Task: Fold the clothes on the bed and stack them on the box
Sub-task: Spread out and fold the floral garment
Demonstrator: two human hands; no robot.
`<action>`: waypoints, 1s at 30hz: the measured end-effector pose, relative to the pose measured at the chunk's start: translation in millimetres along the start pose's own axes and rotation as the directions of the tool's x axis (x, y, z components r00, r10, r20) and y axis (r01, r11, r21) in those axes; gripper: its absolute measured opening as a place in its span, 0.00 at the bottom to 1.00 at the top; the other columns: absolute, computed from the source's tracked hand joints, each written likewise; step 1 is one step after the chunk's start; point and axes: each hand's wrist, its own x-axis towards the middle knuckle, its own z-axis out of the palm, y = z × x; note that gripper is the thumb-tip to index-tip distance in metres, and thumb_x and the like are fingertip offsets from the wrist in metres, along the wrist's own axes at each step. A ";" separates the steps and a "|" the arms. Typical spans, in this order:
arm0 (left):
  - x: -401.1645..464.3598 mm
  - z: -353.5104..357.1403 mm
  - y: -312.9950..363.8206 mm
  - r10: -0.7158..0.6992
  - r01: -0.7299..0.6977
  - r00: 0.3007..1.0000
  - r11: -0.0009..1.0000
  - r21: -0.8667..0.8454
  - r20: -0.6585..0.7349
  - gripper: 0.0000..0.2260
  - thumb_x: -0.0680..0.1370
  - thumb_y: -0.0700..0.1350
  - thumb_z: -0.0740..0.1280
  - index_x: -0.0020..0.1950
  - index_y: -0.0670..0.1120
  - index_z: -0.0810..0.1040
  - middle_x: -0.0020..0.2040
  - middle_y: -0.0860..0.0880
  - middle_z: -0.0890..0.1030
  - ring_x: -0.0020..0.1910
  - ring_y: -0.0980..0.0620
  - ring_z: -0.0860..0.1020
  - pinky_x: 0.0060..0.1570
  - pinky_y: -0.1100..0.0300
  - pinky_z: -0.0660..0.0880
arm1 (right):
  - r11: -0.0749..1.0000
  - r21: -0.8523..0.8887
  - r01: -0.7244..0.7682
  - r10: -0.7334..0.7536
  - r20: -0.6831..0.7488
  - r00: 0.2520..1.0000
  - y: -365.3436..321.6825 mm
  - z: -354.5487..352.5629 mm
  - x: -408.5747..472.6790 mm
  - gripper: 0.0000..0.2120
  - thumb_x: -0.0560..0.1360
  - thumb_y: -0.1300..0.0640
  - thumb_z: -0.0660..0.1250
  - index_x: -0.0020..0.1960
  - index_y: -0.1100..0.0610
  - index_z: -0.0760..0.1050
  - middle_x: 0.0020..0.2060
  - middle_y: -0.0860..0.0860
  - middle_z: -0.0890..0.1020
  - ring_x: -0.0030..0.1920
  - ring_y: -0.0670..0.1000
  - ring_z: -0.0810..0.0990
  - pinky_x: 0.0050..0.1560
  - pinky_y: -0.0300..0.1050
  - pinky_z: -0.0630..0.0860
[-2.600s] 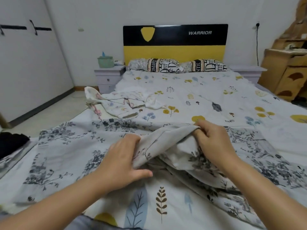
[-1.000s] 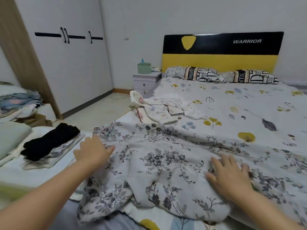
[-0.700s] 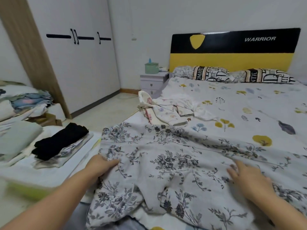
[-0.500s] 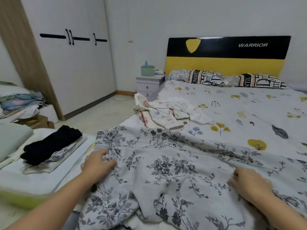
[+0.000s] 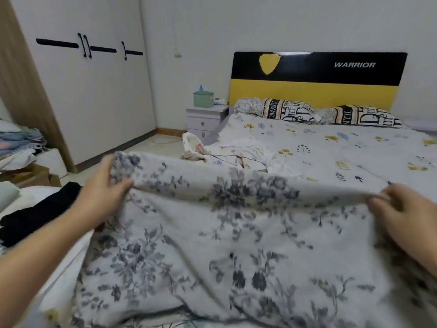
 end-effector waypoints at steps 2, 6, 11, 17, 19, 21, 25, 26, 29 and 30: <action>18.6 -4.2 6.8 0.037 -0.033 0.999 0.993 0.111 -0.035 0.27 0.77 0.41 0.66 0.74 0.44 0.61 0.65 0.40 0.73 0.62 0.39 0.72 0.60 0.50 0.66 | 0.999 0.005 0.051 -0.050 -0.016 0.999 -13.1 4.6 26.7 0.10 0.76 0.49 0.64 0.41 0.55 0.71 0.34 0.56 0.78 0.39 0.59 0.74 0.42 0.53 0.73; 49.8 13.8 -5.5 0.027 -0.034 0.999 0.959 0.282 0.029 0.31 0.76 0.45 0.68 0.75 0.43 0.58 0.67 0.37 0.72 0.64 0.36 0.72 0.62 0.45 0.66 | 0.989 -0.112 0.095 -0.085 0.090 0.992 -19.1 49.3 70.8 0.10 0.78 0.52 0.62 0.45 0.58 0.69 0.34 0.55 0.73 0.39 0.57 0.70 0.40 0.50 0.65; 79.7 46.1 -42.6 -0.001 -0.023 0.997 0.943 0.332 0.073 0.32 0.74 0.48 0.70 0.74 0.44 0.61 0.65 0.38 0.75 0.61 0.37 0.74 0.58 0.47 0.70 | 0.948 -0.291 0.131 -0.095 0.134 0.986 -2.7 120.5 97.2 0.13 0.80 0.50 0.59 0.43 0.58 0.67 0.36 0.57 0.76 0.41 0.59 0.74 0.43 0.50 0.62; 89.8 84.8 -79.8 -0.234 0.157 0.958 0.912 0.378 0.167 0.37 0.77 0.56 0.64 0.75 0.42 0.47 0.65 0.36 0.72 0.57 0.37 0.76 0.52 0.49 0.71 | 0.791 -0.604 0.096 0.248 0.461 0.852 -5.3 174.7 81.5 0.25 0.80 0.47 0.55 0.73 0.55 0.56 0.73 0.59 0.58 0.72 0.59 0.56 0.69 0.68 0.53; 87.0 77.6 -77.1 -0.278 0.238 0.959 0.883 0.404 0.044 0.34 0.78 0.57 0.62 0.73 0.38 0.51 0.55 0.34 0.77 0.48 0.39 0.77 0.45 0.50 0.73 | 0.839 -0.521 0.157 0.118 0.455 0.882 -20.8 173.1 67.5 0.25 0.79 0.48 0.56 0.73 0.54 0.56 0.72 0.59 0.57 0.73 0.59 0.54 0.69 0.68 0.52; 76.5 64.1 -77.7 -0.274 0.201 0.961 0.795 0.572 0.044 0.30 0.78 0.57 0.60 0.68 0.36 0.58 0.45 0.39 0.79 0.37 0.44 0.76 0.36 0.53 0.71 | 0.876 -0.411 0.254 -0.048 0.448 0.893 -43.4 161.3 41.0 0.26 0.79 0.46 0.57 0.73 0.52 0.56 0.72 0.58 0.58 0.73 0.58 0.55 0.70 0.65 0.54; 38.6 49.9 -92.8 -0.376 0.041 0.893 0.616 0.787 0.248 0.28 0.78 0.62 0.55 0.61 0.37 0.68 0.35 0.49 0.72 0.33 0.53 0.71 0.31 0.59 0.67 | 0.938 -0.050 0.344 -0.238 0.627 0.741 -88.7 128.1 -42.0 0.29 0.76 0.39 0.56 0.74 0.44 0.52 0.74 0.48 0.54 0.75 0.52 0.52 0.75 0.57 0.53; 31.6 48.8 -98.4 -0.380 0.039 0.889 0.618 0.785 0.255 0.28 0.78 0.63 0.56 0.58 0.38 0.69 0.33 0.50 0.71 0.31 0.53 0.71 0.30 0.59 0.66 | 0.930 -0.029 0.367 -0.250 0.684 0.686 -96.0 122.8 -60.2 0.30 0.75 0.37 0.55 0.74 0.42 0.51 0.74 0.45 0.51 0.75 0.51 0.50 0.75 0.56 0.50; 17.1 47.4 -111.9 -0.405 0.146 0.891 0.682 0.716 0.205 0.30 0.76 0.63 0.61 0.60 0.36 0.68 0.33 0.48 0.71 0.31 0.50 0.71 0.26 0.59 0.63 | 0.879 -0.055 0.474 -0.254 0.787 0.562 -102.6 129.9 -93.6 0.31 0.76 0.34 0.51 0.74 0.43 0.50 0.74 0.45 0.52 0.75 0.50 0.48 0.74 0.59 0.45; 12.0 47.0 -111.9 -0.429 0.203 0.884 0.708 0.676 0.183 0.31 0.75 0.62 0.62 0.61 0.35 0.67 0.33 0.47 0.71 0.30 0.50 0.71 0.25 0.59 0.61 | 0.867 -0.066 0.494 -0.254 0.794 0.552 -102.3 135.8 -100.6 0.29 0.76 0.35 0.51 0.73 0.44 0.53 0.73 0.46 0.56 0.75 0.50 0.51 0.73 0.59 0.47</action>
